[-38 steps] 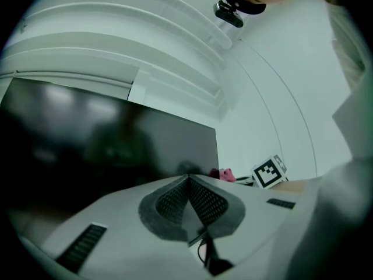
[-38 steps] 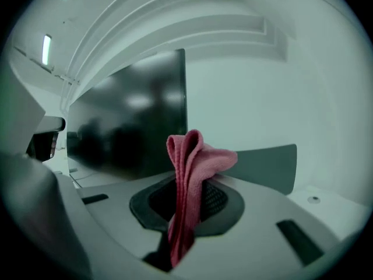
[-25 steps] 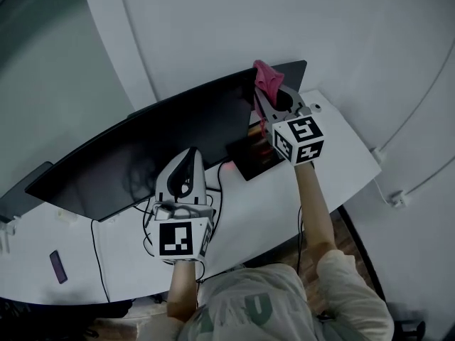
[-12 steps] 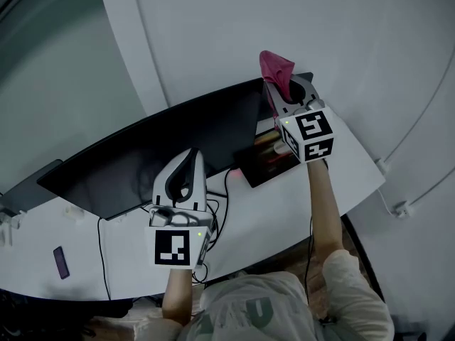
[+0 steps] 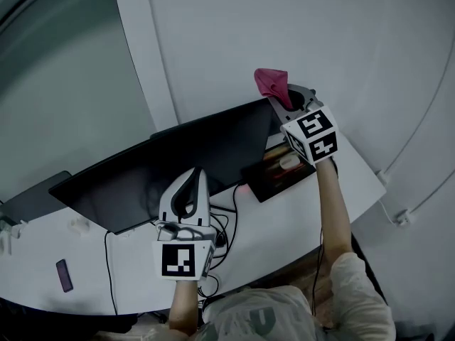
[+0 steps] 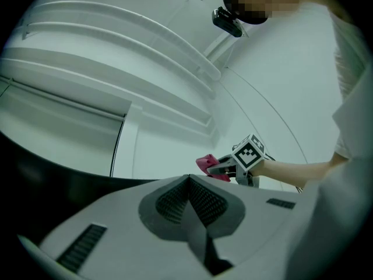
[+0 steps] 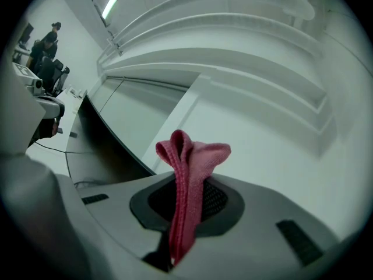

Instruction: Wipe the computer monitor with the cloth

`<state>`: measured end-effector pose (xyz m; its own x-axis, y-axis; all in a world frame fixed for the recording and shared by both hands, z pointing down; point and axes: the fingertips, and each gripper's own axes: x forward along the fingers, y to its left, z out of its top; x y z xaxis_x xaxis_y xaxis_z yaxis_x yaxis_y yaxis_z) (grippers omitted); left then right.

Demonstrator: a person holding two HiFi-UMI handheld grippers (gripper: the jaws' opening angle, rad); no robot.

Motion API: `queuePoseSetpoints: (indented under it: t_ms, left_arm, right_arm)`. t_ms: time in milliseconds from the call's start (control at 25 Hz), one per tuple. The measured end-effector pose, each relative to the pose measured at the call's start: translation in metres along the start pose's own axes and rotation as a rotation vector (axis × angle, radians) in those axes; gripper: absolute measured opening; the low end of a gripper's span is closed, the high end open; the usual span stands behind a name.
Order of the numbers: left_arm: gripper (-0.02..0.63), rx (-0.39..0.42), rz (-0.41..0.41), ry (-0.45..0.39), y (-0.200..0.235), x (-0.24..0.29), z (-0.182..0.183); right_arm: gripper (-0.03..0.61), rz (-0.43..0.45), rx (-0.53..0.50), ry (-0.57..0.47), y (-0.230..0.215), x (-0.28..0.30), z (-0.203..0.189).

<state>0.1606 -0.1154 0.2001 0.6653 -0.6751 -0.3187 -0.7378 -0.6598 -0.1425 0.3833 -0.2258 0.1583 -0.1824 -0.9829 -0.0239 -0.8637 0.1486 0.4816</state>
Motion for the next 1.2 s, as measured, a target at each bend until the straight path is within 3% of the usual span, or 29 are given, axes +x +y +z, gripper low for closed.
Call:
queuePoseSetpoints:
  t_ms: [280,560,880,1200]
  left_arm:
    - [0.015,-0.058,0.013,0.016,0.043,-0.021,-0.01]
    - [0.015,-0.078,-0.021,0.003,0.07,-0.034,-0.002]
    - [0.015,-0.078,-0.027,0.02,0.111,-0.072,0.002]
    - [0.015,-0.096,0.037,0.013,0.172,-0.127,0.007]
  right_arm:
    - [0.057,0.001,-0.009,0.156,0.017,0.009,-0.004]
    - [0.057,0.095,0.053,0.185,0.062,0.011,0.02]
    - [0.057,0.252,0.16,0.128,0.152,0.015,0.067]
    - [0.057,0.38,0.083,0.139,0.259,0.036,0.127]
